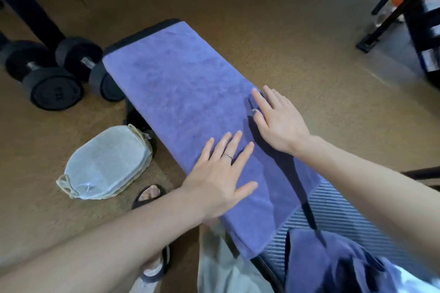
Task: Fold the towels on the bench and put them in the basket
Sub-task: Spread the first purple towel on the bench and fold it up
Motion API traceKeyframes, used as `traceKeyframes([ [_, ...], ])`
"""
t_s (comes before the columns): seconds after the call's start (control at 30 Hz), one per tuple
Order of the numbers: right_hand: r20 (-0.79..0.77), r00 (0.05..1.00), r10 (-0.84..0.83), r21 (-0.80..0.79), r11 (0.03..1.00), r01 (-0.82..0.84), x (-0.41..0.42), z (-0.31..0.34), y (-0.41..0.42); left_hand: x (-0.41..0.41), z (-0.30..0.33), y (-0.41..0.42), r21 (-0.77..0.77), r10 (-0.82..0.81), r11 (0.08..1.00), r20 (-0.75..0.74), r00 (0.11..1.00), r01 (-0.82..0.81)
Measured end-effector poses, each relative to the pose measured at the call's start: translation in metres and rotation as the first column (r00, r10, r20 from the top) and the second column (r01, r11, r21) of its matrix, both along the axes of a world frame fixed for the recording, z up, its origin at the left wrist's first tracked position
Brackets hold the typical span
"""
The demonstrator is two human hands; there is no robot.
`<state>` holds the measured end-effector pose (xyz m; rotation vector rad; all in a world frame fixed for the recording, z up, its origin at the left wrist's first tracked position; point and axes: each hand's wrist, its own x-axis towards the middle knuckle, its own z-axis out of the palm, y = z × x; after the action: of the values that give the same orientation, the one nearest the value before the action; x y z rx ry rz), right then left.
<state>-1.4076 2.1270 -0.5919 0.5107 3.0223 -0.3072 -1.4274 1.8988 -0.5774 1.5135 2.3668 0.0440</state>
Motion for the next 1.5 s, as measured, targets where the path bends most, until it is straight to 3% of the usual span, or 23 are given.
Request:
traceKeyframes([
  [0.1,0.059,0.997,-0.052,0.034,0.998,0.050,0.055,-0.009,0.007,0.026,-0.018,-0.006,-0.089,-0.079,0.993,-0.057,0.995,0.074],
  [0.2,0.096,0.984,-0.150,-0.003,0.989,0.151,0.087,-0.016,0.010,0.031,-0.027,-0.013,-0.070,-0.077,0.995,-0.122,0.990,0.069],
  [0.37,-0.027,0.977,-0.213,-0.052,0.976,0.211,0.095,-0.005,0.010,0.048,-0.014,-0.011,0.008,-0.088,0.996,-0.136,0.987,0.090],
  [0.6,0.101,0.967,-0.234,-0.058,0.969,0.240,0.109,-0.014,0.013,0.075,-0.028,-0.017,-0.009,-0.157,0.988,-0.143,0.977,0.157],
  [0.73,0.118,0.953,-0.278,-0.168,0.940,0.296,0.103,-0.003,0.016,0.079,-0.018,-0.020,-0.007,-0.160,0.987,-0.154,0.975,0.161],
  [0.83,0.092,0.919,-0.384,-0.191,0.899,0.394,0.105,0.007,0.024,0.087,-0.012,-0.026,-0.021,-0.227,0.973,-0.235,0.945,0.229],
  [1.03,0.152,0.886,-0.438,-0.117,0.882,0.457,0.121,0.011,0.031,0.104,-0.004,-0.043,-0.076,-0.416,0.904,-0.383,0.825,0.420],
  [1.33,0.212,0.812,-0.543,-0.086,0.817,0.570,0.127,0.026,0.038,0.113,0.006,-0.053,-0.011,-0.396,0.909,-0.335,0.855,0.416],
  [1.43,0.244,0.790,-0.562,-0.152,0.783,0.604,0.127,0.031,0.040,0.111,0.008,-0.056,0.024,-0.378,0.912,-0.336,0.863,0.409],
  [1.5,0.238,0.772,-0.590,-0.251,0.730,0.635,0.125,0.036,0.041,0.103,0.015,-0.058,0.116,-0.286,0.940,-0.246,0.926,0.321],
])
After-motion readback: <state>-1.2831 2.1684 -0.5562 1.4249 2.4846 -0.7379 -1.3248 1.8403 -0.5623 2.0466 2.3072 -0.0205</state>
